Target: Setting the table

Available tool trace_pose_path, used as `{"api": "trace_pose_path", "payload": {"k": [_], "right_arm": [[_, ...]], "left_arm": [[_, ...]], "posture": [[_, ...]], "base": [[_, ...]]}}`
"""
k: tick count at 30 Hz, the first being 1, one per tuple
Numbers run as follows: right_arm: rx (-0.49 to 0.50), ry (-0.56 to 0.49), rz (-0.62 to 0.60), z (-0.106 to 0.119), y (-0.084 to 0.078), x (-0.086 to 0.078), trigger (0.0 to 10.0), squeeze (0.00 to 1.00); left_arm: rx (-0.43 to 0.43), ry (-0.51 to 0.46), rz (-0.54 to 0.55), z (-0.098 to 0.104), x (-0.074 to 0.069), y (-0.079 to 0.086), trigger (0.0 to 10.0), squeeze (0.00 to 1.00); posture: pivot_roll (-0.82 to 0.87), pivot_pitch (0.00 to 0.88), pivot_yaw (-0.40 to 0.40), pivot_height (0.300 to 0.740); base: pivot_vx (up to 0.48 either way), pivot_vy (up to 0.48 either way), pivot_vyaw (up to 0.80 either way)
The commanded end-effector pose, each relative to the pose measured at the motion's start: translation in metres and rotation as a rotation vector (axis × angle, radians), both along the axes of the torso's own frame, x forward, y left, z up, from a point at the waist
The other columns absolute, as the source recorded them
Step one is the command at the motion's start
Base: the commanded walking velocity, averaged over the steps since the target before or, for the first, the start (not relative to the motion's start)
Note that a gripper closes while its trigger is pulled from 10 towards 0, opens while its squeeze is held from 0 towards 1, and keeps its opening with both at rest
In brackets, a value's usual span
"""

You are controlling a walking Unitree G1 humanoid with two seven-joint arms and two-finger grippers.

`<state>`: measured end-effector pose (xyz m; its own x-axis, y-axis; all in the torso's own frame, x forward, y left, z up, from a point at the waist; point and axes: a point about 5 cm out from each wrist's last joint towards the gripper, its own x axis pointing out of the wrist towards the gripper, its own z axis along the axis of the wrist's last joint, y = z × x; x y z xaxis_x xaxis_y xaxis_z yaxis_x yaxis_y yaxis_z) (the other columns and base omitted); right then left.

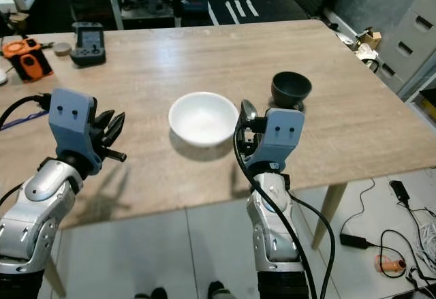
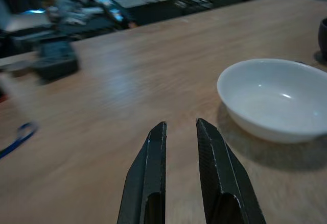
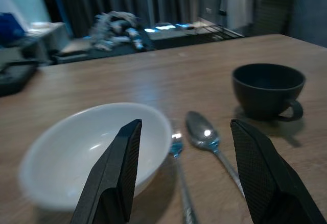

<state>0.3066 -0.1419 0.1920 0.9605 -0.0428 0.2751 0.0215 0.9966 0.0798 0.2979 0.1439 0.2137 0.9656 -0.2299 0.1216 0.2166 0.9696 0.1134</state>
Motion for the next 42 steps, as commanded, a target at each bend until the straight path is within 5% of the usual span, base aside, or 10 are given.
{"api": "trace_pose_path", "payload": {"k": [1,14,42], "right_arm": [[-0.009,0.018,0.0,-0.005,0.0,0.0,10.0,0.0],[-0.011,0.017,-0.003,-0.005,0.0,0.001,10.0,0.0],[-0.018,0.057,-0.011,-0.014,-0.006,0.002,10.0,0.0]], "left_arm": [[0.001,0.016,0.007,-0.005,-0.001,0.002,10.0,0.0],[-0.003,0.014,0.005,-0.004,0.0,0.001,10.0,0.0],[-0.039,0.1,0.018,-0.021,0.001,0.005,10.0,0.0]], "posture": [[0.0,0.066,0.066,0.74],[0.0,0.06,0.068,0.74],[-0.01,0.058,0.068,0.74]], "base": [[-0.431,0.0,0.0],[-0.293,0.0,0.0],[0.0,0.0,-0.8]]}}
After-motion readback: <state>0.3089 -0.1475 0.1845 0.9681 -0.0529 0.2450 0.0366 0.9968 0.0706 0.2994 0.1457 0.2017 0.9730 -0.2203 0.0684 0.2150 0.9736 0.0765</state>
